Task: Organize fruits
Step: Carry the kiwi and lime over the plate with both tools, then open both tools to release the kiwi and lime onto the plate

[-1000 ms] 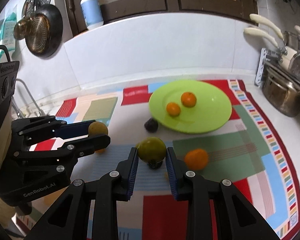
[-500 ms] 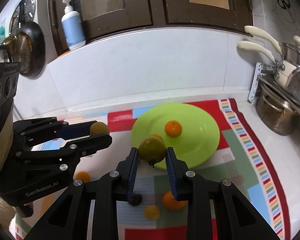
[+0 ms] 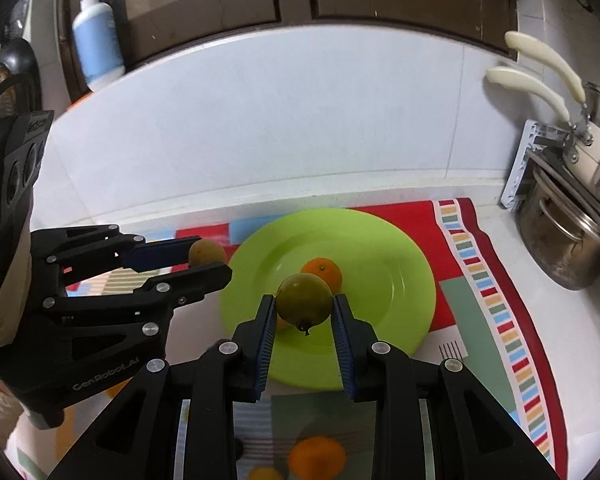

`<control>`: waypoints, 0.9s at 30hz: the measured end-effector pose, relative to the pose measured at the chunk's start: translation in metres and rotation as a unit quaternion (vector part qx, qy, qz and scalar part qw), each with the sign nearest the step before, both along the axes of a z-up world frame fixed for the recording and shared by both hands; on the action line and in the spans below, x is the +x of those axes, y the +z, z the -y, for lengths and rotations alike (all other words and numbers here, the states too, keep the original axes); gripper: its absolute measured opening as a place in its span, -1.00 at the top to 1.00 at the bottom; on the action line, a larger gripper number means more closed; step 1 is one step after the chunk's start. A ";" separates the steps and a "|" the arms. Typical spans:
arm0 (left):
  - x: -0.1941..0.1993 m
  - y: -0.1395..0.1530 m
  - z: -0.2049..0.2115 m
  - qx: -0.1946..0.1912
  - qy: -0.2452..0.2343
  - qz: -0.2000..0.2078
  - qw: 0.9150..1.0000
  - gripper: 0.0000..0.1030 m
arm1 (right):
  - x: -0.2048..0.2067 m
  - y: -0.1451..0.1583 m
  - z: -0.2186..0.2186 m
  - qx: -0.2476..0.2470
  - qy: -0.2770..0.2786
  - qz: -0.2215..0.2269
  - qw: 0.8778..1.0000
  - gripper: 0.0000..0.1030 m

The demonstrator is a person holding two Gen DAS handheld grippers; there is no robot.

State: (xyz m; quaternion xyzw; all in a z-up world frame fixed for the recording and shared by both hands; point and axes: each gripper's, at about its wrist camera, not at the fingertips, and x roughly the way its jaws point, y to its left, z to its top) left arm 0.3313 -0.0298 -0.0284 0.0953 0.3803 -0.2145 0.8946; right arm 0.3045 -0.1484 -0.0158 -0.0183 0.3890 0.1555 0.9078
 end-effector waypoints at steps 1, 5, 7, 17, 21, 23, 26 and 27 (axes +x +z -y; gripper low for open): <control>0.004 -0.003 0.000 0.000 0.000 -0.005 1.000 0.49 | 0.004 -0.004 0.000 -0.001 0.000 -0.005 1.000 0.43; 0.017 -0.016 0.003 0.001 -0.004 -0.021 1.000 0.49 | 0.017 -0.018 -0.001 0.001 -0.002 -0.023 1.000 0.43; 0.021 -0.021 0.004 0.002 -0.006 -0.027 1.000 0.49 | 0.023 -0.024 -0.001 0.002 -0.005 -0.030 1.000 0.43; 0.036 -0.036 0.005 -0.004 -0.005 -0.039 0.999 0.30 | 0.041 -0.042 -0.002 0.000 -0.014 -0.048 0.999 0.43; 0.031 -0.032 0.002 0.003 0.002 -0.035 0.999 0.28 | 0.041 -0.042 0.000 -0.001 -0.024 -0.046 0.999 0.31; 0.025 -0.027 -0.002 0.004 0.011 -0.031 0.999 0.28 | 0.040 -0.041 0.001 -0.003 -0.025 -0.043 0.999 0.30; 0.016 -0.017 -0.006 0.005 0.023 -0.025 0.999 0.19 | 0.032 -0.035 0.002 -0.002 -0.028 -0.035 0.999 0.30; 0.011 -0.013 -0.008 0.004 0.024 -0.023 0.999 0.17 | 0.028 -0.032 0.003 0.000 -0.029 -0.032 0.999 0.30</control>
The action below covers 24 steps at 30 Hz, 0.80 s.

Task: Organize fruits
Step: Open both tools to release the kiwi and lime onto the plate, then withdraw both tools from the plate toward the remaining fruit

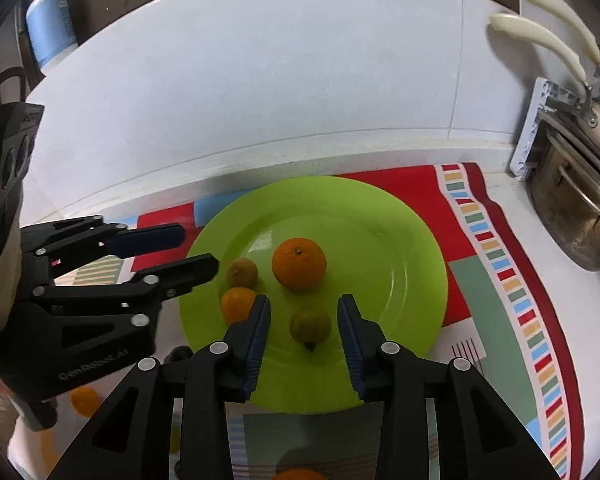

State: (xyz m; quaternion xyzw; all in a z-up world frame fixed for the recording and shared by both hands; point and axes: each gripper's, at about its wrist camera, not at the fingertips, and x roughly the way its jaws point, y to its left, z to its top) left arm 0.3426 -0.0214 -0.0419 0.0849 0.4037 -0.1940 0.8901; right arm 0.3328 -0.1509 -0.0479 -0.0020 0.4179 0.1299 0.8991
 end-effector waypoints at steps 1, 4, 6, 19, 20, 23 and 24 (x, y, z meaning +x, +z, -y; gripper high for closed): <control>-0.005 0.004 -0.002 0.001 0.002 0.002 1.000 0.16 | -0.004 0.003 0.001 0.003 0.000 0.003 1.000 0.30; -0.022 0.017 -0.007 0.005 0.007 0.016 1.000 0.11 | -0.017 0.016 0.002 0.005 -0.004 0.015 1.000 0.30; -0.034 0.025 -0.009 0.005 0.010 0.023 1.000 0.09 | -0.027 0.024 0.002 0.006 -0.005 0.023 1.000 0.30; -0.098 0.065 -0.041 0.012 0.059 0.046 0.997 -0.27 | -0.082 0.062 -0.009 0.008 -0.019 0.041 0.999 0.14; -0.102 0.066 -0.043 0.014 0.062 0.049 0.997 -0.29 | -0.085 0.063 -0.010 0.008 -0.020 0.039 0.999 0.14; -0.118 0.069 -0.050 0.021 0.074 0.064 0.995 -0.38 | -0.096 0.066 -0.014 0.004 -0.022 0.043 0.999 0.14; -0.124 0.069 -0.052 0.024 0.078 0.068 0.994 -0.41 | -0.100 0.066 -0.015 0.002 -0.022 0.044 0.999 0.14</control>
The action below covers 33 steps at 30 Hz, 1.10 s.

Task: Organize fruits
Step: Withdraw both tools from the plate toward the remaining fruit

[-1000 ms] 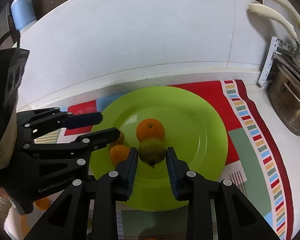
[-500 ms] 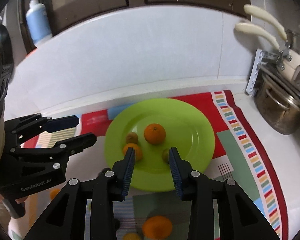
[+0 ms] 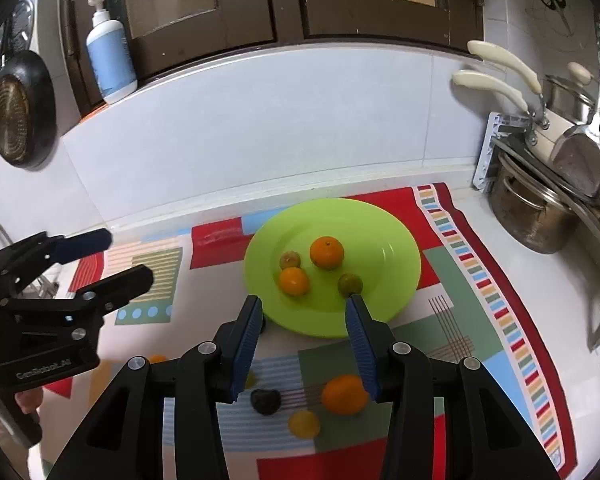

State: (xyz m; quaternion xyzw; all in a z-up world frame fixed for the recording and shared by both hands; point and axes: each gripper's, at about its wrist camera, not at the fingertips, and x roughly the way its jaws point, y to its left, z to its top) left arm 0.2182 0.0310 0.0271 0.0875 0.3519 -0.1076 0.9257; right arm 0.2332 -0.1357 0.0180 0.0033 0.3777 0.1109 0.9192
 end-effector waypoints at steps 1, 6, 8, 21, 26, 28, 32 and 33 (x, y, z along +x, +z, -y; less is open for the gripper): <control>-0.005 0.000 -0.002 0.002 0.003 0.002 1.000 -0.45 | -0.005 0.000 -0.002 -0.001 0.000 0.001 1.000 0.14; -0.029 -0.008 -0.009 0.013 0.020 0.010 1.000 -0.54 | -0.022 -0.005 -0.004 -0.005 -0.005 0.003 1.000 0.14; -0.038 -0.013 -0.011 0.021 0.026 0.012 0.999 -0.56 | -0.028 -0.008 -0.004 -0.011 -0.008 0.002 1.000 0.14; -0.052 -0.057 -0.016 0.034 0.041 -0.038 0.998 -0.60 | -0.045 -0.050 -0.006 -0.016 -0.009 -0.059 0.998 0.14; -0.049 -0.075 -0.017 0.048 0.041 -0.061 0.996 -0.60 | -0.046 -0.068 -0.007 -0.023 -0.014 -0.084 0.996 0.14; -0.046 -0.082 -0.018 0.053 0.041 -0.068 0.995 -0.60 | -0.045 -0.075 -0.007 -0.026 -0.015 -0.093 0.995 0.14; -0.039 -0.096 -0.018 0.059 0.041 -0.082 0.994 -0.60 | -0.042 -0.086 -0.007 -0.032 -0.019 -0.104 0.994 0.14; -0.037 -0.099 -0.018 0.060 0.041 -0.086 0.994 -0.60 | -0.041 -0.089 -0.007 -0.034 -0.020 -0.107 0.993 0.14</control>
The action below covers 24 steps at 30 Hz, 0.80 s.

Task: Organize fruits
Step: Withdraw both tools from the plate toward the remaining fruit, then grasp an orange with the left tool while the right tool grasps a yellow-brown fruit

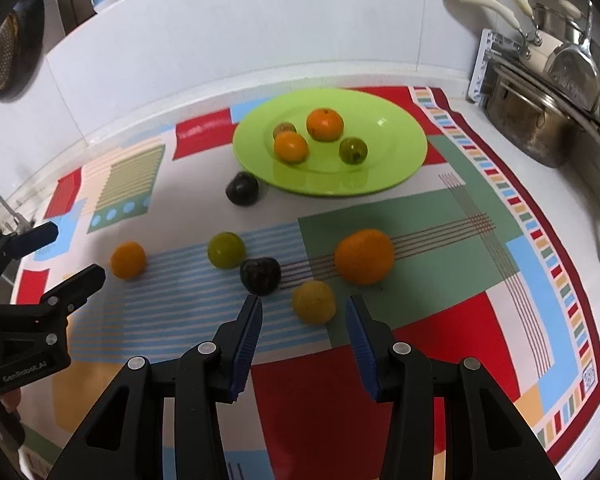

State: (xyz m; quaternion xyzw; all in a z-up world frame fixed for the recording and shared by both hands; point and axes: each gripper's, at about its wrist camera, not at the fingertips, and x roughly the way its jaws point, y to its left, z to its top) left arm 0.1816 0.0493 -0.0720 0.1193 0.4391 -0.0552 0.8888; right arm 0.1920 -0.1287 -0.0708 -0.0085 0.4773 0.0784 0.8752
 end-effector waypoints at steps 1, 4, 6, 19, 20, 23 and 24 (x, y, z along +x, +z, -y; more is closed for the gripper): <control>0.001 -0.003 0.000 0.001 0.000 -0.003 1.000 -0.60 | 0.001 -0.003 0.000 -0.002 -0.001 -0.003 1.000 0.14; 0.008 -0.011 0.000 0.000 -0.001 -0.012 1.000 -0.60 | 0.005 -0.008 0.000 -0.005 -0.003 -0.009 1.000 0.14; 0.010 -0.014 0.000 -0.001 -0.002 -0.013 1.000 -0.60 | 0.007 -0.011 0.000 -0.008 -0.003 -0.012 1.000 0.14; 0.025 -0.033 0.002 -0.017 -0.014 -0.038 0.999 -0.01 | 0.015 -0.025 -0.002 -0.008 0.001 -0.024 1.000 0.16; 0.025 -0.034 0.003 -0.018 -0.013 -0.039 0.999 0.03 | 0.016 -0.025 -0.003 -0.008 0.002 -0.024 1.000 0.16; 0.027 -0.037 0.002 -0.030 -0.014 -0.048 0.998 0.17 | 0.017 -0.026 -0.003 -0.008 0.003 -0.024 1.000 0.28; 0.028 -0.037 0.002 -0.035 -0.013 -0.052 0.998 0.23 | 0.017 -0.026 -0.003 -0.008 0.003 -0.024 1.000 0.28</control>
